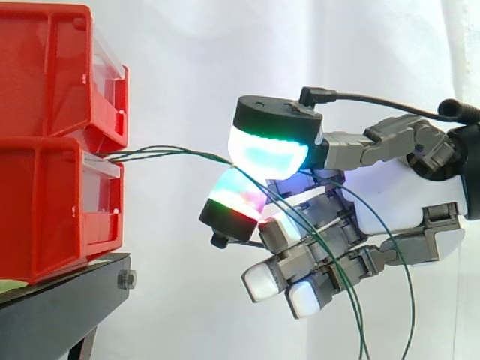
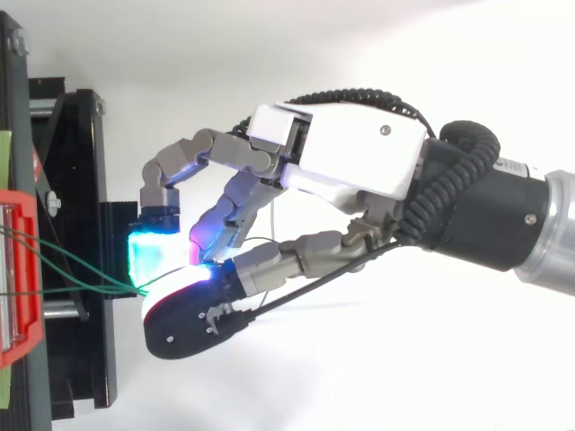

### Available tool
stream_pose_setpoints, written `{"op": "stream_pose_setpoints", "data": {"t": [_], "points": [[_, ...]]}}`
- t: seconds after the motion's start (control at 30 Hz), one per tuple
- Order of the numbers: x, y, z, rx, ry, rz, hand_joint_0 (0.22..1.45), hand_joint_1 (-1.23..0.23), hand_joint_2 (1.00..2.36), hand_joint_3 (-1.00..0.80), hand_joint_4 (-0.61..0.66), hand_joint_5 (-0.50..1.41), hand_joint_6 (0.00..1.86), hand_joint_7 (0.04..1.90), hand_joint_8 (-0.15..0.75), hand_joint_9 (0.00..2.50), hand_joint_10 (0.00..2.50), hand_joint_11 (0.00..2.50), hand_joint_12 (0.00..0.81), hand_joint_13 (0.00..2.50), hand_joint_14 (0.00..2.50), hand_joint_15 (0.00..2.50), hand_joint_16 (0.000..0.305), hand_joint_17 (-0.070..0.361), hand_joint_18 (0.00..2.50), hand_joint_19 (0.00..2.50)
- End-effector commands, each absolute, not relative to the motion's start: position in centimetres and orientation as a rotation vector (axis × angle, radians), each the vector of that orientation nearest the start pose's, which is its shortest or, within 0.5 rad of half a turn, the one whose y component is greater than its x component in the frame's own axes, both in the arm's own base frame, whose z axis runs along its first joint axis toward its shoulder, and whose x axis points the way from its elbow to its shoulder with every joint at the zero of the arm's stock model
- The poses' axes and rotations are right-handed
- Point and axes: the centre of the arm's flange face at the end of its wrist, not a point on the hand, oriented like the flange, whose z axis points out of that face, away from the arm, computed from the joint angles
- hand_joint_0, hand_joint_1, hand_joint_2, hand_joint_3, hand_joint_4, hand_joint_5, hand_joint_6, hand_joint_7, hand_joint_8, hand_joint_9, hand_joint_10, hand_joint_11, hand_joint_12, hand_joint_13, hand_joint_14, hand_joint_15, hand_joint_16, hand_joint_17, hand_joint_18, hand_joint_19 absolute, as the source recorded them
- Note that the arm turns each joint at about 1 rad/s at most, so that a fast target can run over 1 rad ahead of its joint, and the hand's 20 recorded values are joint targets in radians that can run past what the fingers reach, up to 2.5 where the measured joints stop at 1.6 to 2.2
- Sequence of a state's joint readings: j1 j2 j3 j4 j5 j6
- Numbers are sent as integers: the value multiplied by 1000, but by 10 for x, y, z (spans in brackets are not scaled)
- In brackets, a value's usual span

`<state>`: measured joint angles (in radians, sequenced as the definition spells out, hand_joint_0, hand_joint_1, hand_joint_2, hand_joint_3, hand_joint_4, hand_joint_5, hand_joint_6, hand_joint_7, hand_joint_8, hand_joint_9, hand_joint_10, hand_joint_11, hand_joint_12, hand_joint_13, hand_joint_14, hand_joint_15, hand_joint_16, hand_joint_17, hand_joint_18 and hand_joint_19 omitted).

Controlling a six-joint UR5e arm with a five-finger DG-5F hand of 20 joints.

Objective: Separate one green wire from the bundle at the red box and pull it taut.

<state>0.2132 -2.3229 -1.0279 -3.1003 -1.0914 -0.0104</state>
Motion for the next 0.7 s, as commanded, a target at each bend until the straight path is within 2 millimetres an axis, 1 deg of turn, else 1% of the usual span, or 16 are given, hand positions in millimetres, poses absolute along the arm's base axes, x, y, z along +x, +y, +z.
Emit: {"op": "stream_pose_setpoints", "data": {"t": [0.0,0.07,0.17,0.2,0.23,0.3,0.37,0.47,0.5,0.57,0.67], "points": [[766,-18,279,1388,1151,885,569,-693,1000,-500,102,-140,898,1124,255,1161,21,882,338,994,19,485,45,101,917,558],[765,-18,279,1387,1155,884,540,-625,1000,-500,109,-127,890,1148,266,1196,22,881,346,1014,18,487,46,103,943,565],[766,-18,279,1386,1153,885,537,-582,1000,-500,107,-121,886,1162,262,1203,22,862,347,1017,20,491,46,104,950,563],[766,-19,277,1389,1154,882,540,-561,1000,-500,102,-120,885,1164,264,1208,20,865,345,1017,21,487,46,103,947,571],[765,-18,279,1387,1156,882,571,-531,1000,-500,87,-119,883,1185,259,1207,22,866,342,1014,20,491,44,100,935,583],[765,-18,279,1389,1154,882,590,-570,1000,-500,77,-121,883,1204,258,1205,22,862,340,1012,20,497,44,100,933,586],[765,-18,279,1388,1155,884,614,-675,1006,-430,85,-137,892,1181,268,1174,22,886,346,998,20,501,45,101,928,589],[765,-18,279,1390,1154,885,622,-734,1009,-397,93,-147,897,1161,260,1138,21,887,345,984,20,498,45,102,920,590],[765,-18,279,1391,1153,886,623,-734,1008,-406,94,-148,898,1155,263,1138,21,879,347,984,20,496,46,102,918,589],[765,-18,279,1391,1153,886,599,-705,1001,-492,105,-151,898,1141,261,1140,21,882,348,986,19,497,46,103,917,596],[765,-18,278,1393,1155,885,545,-629,1000,-500,103,-149,900,1105,270,1153,20,884,356,992,20,497,48,107,931,586]]}}
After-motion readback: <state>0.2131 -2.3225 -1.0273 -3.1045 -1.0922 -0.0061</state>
